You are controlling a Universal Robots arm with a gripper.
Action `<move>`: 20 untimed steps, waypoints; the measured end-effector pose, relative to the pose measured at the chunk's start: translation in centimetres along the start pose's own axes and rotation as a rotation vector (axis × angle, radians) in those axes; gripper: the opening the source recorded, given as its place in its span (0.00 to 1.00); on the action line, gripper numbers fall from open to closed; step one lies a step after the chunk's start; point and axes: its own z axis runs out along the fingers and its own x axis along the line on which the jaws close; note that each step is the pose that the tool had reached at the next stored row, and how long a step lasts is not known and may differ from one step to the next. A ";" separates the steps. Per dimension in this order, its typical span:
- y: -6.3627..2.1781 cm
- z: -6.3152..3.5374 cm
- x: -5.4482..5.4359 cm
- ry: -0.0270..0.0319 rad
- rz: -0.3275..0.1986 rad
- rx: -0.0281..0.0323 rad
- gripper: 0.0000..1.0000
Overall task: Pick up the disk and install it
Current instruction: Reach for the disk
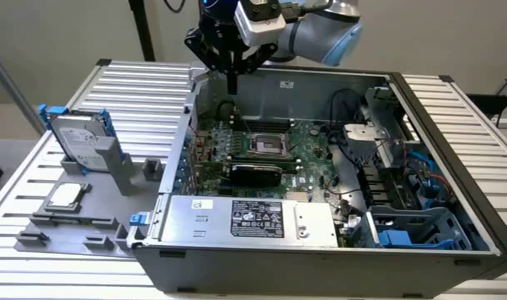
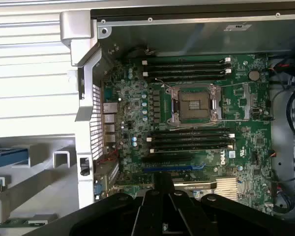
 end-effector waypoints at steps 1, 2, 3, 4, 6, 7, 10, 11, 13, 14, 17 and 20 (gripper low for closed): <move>0.00 0.00 0.0 0.0000 0.000 0.0000 0.11; 0.00 0.00 0.0 0.0000 0.000 0.0000 0.11; 0.00 0.00 0.0 0.0000 0.000 0.0000 0.11; 0.00 0.00 0.0 0.0000 0.000 0.0000 0.11; 0.00 0.00 0.0 -0.0001 0.000 0.0000 0.11; 0.00 0.00 0.0 0.0000 0.000 0.0002 0.11; 0.00 0.00 0.0 0.0000 0.000 0.0003 0.11; 0.00 0.00 0.1 -0.0001 0.000 0.0003 0.11; -0.07 -0.02 1.0 0.0000 0.000 0.0003 0.11; -0.10 -0.03 1.5 0.0000 0.000 0.0003 0.11; -0.20 -0.04 2.9 0.0000 0.000 0.0003 0.11; -0.29 -0.06 4.2 0.0001 0.000 0.0003 0.11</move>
